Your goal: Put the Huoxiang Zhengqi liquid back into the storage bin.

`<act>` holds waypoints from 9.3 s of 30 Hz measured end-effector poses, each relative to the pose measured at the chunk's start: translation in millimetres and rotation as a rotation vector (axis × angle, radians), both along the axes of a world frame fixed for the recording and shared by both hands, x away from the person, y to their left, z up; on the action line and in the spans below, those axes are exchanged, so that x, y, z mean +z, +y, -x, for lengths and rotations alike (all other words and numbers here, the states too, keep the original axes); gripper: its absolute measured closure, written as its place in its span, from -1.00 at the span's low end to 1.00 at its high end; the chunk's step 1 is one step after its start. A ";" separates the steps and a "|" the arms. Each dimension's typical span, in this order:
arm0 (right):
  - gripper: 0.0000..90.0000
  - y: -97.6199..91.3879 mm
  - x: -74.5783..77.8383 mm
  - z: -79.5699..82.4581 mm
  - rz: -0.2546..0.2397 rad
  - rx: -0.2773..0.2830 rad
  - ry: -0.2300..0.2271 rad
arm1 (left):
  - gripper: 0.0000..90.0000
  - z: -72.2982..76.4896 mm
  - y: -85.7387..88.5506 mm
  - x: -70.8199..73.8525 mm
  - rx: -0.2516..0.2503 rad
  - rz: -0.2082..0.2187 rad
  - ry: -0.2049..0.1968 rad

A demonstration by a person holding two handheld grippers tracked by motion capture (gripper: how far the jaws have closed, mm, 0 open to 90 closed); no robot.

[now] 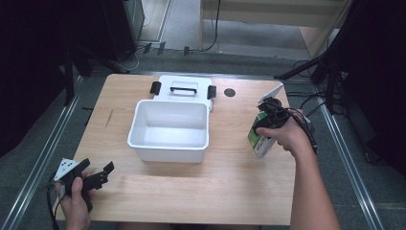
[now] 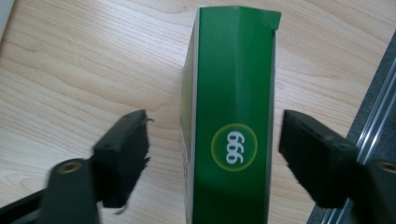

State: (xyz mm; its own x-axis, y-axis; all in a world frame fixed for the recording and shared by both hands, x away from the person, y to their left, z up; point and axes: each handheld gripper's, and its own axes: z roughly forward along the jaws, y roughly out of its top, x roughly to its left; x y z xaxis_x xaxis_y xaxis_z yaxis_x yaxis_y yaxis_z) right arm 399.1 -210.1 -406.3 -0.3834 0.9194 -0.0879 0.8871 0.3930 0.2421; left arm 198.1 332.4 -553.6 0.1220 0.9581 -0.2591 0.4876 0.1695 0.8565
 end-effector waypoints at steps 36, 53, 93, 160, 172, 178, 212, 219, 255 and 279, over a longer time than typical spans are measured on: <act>0.44 12.9 23.7 13.9 -0.050 0.310 -0.057 | -1.00 4.6 -3.7 1.2 -0.002 -0.052 -0.039; 0.43 47.1 58.8 24.8 -0.030 0.504 -0.120 | -1.00 3.5 -3.8 1.0 -0.002 -0.046 -0.038; 0.44 146.6 136.2 44.7 -0.097 0.804 -0.297 | -1.00 3.3 -3.0 1.0 -0.013 -0.043 -0.031; 0.41 203.6 16.3 21.4 -0.017 1.180 -0.175 | -1.00 2.9 -1.9 0.8 -0.016 -0.033 -0.032; 0.20 195.5 22.0 19.1 -0.077 1.078 -0.204 | -1.00 2.8 -2.0 0.8 -0.015 -0.034 -0.032; -0.07 187.5 29.0 20.6 -0.148 0.994 -0.229 | -1.00 2.8 -1.9 0.8 -0.016 -0.036 -0.031; -0.49 61.4 36.7 19.7 -0.478 0.238 -0.852 | -1.00 3.0 -2.8 1.0 -0.015 -0.045 -0.028; -0.71 37.4 24.8 26.3 -0.414 0.090 -0.946 | -1.00 3.0 -3.2 1.0 -0.016 -0.044 -0.026; -0.96 -79.1 -50.0 98.1 -0.448 -0.105 -0.925 | -1.00 3.1 -4.5 1.2 -0.017 -0.056 -0.021; -0.98 -127.9 -99.9 149.0 -0.430 -0.154 -0.883 | -1.00 2.8 -6.1 1.2 -0.015 -0.065 -0.022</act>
